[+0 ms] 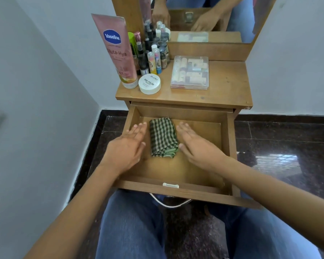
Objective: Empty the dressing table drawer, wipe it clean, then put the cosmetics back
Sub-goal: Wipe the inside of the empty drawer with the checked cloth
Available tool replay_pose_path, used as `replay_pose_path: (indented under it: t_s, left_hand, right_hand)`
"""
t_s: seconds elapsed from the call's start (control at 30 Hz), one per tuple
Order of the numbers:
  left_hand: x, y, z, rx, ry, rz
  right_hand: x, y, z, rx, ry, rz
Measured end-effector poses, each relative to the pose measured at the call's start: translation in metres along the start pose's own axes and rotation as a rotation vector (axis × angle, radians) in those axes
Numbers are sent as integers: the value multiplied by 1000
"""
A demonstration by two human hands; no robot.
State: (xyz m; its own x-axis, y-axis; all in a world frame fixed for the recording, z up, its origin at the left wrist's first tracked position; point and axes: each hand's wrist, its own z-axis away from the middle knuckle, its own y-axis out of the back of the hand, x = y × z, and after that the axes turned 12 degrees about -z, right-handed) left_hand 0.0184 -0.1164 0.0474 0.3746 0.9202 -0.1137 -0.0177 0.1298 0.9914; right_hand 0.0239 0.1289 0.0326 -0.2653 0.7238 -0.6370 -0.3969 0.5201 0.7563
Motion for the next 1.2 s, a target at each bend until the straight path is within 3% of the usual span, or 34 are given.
replay_pose_path:
  t_s: [0.13,0.23,0.4,0.73,0.87,1.07,1.2]
  left_hand:
    - [-12,1,32,11,143,169]
    - [-12,1,42,13,264,274]
    - [-14,-3,38,18,319,357]
    - [-20,-5,42,8,330,500]
    - [-22,-2,52,-22,244,350]
    - [-14,-2,58,7,288,298]
    - [-2,-2,58,26,338,298]
  right_hand:
    - [-18,-18,-46,-56,-1,-29]
    - [-21,-33,-71,-103,-126,36]
    - [-23,-52,-91,-76,-151,174]
    - [-29,-50,-104,-322,169,198]
    - [-27,-53,-90,-427,296,201]
    - [-30,-68,-74,-665,438,-26]
    - [-24,-71,-69,-649,483,-172]
